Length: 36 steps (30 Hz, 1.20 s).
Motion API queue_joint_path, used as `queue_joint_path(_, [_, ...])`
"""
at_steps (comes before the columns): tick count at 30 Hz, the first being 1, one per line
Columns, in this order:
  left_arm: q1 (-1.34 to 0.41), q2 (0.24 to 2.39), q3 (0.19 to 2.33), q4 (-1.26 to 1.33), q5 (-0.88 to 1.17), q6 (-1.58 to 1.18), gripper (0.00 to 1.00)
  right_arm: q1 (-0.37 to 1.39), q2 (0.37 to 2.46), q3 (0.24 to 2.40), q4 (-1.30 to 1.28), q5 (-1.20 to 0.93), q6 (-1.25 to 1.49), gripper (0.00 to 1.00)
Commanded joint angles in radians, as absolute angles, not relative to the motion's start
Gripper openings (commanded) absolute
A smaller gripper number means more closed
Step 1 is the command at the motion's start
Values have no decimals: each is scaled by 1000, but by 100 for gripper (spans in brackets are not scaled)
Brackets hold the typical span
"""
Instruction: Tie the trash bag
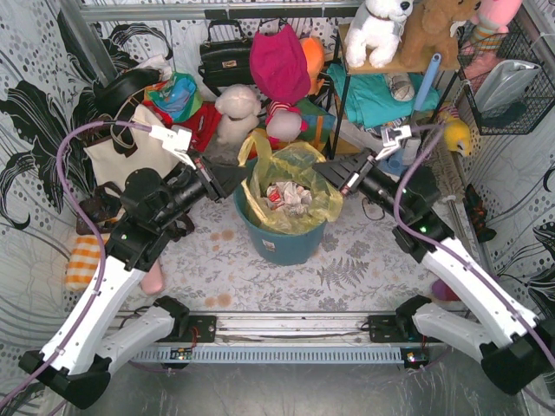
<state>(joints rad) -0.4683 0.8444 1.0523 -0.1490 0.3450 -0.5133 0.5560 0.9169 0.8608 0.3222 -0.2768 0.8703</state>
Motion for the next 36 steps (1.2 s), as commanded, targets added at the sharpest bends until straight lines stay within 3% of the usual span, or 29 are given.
queue_joint_path(1, [-463,872,1117,-34,359,-540,28,559,1039,977,497,-400,892,24])
queue_joint_path(4, [-463,885,1125,-18,412,-556,37,559,1116,1042,552,-494,931,27])
queue_joint_path(17, [-463,900,1102,243,671,-703,39,559,1164,1167,554,-537,951,22])
queue_joint_path(21, [-463,917,1096,344,764,-780,48,560,1161,1185,554,-531,942,30])
queue_joint_path(24, [-463,945,1110,408,789,-839,49,560,1175,1219,555,-529,935,33])
queue_joint_path(29, [-465,1000,1160,389,843,-846,52,559,1209,1292,558,-540,922,33])
queue_joint_path(36, [-473,968,1074,266,829,-786,57,560,1197,1275,561,-535,927,32])
